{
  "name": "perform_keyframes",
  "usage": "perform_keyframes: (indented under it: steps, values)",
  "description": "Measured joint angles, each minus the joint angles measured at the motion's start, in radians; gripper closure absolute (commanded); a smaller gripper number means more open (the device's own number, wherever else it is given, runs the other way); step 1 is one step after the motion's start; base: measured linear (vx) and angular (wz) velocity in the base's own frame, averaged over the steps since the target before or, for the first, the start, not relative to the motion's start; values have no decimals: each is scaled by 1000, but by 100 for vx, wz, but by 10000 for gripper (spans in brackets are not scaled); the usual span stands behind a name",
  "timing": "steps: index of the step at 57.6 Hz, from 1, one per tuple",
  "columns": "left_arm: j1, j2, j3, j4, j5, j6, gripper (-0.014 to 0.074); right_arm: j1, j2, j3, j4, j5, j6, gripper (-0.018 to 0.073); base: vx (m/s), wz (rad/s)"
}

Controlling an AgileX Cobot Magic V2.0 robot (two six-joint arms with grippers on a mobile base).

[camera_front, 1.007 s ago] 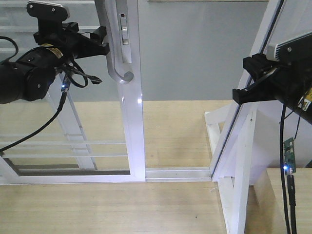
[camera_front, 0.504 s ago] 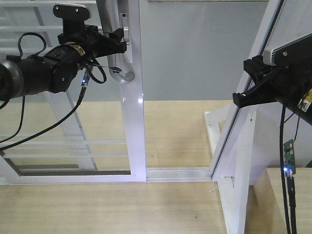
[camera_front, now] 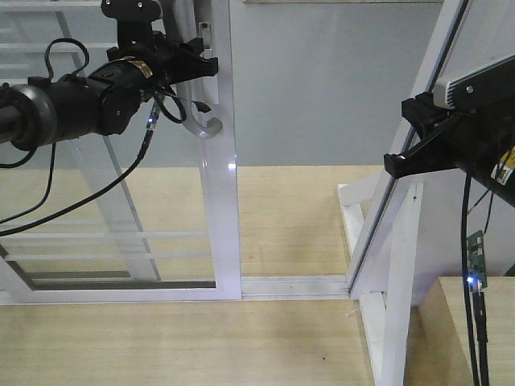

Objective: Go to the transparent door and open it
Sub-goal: 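Grasp the silver handle with the left gripper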

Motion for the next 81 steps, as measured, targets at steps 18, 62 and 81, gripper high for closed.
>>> perform_keyframes:
  steps: [18, 62, 81]
  values:
    - [10, -33, 0, 6, 68, 4, 602, 0, 0, 0, 0, 0, -1, 565, 0, 0]
    - [176, -166, 12, -9, 368, 73, 603, 0, 0, 0, 0, 0, -1, 565, 0, 0]
    - [221, -185, 12, 48, 411, 75, 603, 0, 0, 0, 0, -1, -1, 565, 0, 0]
